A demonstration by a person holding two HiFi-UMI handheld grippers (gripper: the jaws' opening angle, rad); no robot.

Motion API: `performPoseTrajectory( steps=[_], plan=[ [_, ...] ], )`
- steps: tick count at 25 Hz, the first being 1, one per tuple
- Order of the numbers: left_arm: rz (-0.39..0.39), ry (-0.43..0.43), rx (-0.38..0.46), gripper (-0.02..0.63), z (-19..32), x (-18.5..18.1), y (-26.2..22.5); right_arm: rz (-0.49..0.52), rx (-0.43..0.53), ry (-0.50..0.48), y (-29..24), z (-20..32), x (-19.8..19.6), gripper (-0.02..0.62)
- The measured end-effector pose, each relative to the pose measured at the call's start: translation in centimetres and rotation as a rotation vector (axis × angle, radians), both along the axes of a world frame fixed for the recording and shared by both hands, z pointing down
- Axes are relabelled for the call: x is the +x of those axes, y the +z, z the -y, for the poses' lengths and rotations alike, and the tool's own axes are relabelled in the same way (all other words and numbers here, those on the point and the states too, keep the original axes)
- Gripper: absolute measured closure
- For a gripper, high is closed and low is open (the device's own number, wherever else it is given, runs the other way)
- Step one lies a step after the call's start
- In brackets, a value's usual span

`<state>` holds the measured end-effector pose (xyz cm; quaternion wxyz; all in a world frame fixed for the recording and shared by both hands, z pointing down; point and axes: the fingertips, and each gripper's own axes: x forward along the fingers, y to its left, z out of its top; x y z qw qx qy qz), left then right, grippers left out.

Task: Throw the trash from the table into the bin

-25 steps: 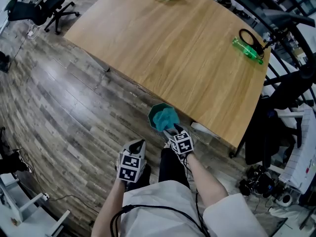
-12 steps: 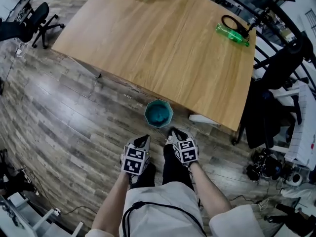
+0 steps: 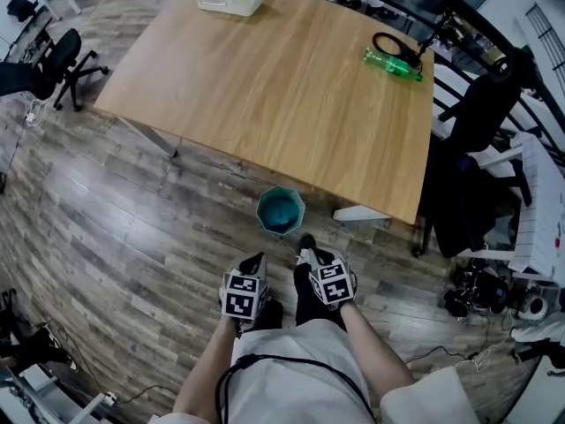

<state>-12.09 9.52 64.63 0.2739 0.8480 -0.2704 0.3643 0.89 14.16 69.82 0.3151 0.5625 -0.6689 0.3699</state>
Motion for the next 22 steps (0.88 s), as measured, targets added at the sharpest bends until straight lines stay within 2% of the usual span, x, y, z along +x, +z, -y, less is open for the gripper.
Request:
performPoseTrajectory(
  steps=[7, 12, 14, 16, 18, 20, 22],
  plan=[
    [-0.029, -0.026, 0.003, 0.584, -1.3, -0.1, -1.2, -0.03, 0.009, 0.013, -2.1, -0.9, -1.1, 0.569],
    [-0.007, -0.019, 0.013, 0.584, -1.8, -1.3, -1.3, 0.031, -0.017, -0.029, -1.9, -0.6, -3.4, 0.571],
    [0.01, -0.01, 0.014, 0.584, -1.6, -1.6, -1.1, 0.02, -0.017, -0.093, -1.7, -0.4, -4.4, 0.569],
    [0.024, 0.014, 0.028, 0.584, -1.3, -1.5, -1.1, 0.0, -0.016, -0.156, -1.4, 0.0, -4.9, 0.569],
    [0.062, 0.075, 0.059, 0.584, -1.4, -1.2, -1.0, 0.004, -0.023, -0.183, -1.2, 0.3, -5.2, 0.569],
    [0.088, 0.125, 0.07, 0.584, -1.7, -0.8, -0.9, 0.019, -0.029, -0.186, -1.1, 0.4, -5.0, 0.571],
    [0.092, 0.137, 0.057, 0.584, -2.1, -0.5, -0.7, 0.039, -0.039, -0.163, -1.4, 0.2, -4.6, 0.571]
  ],
)
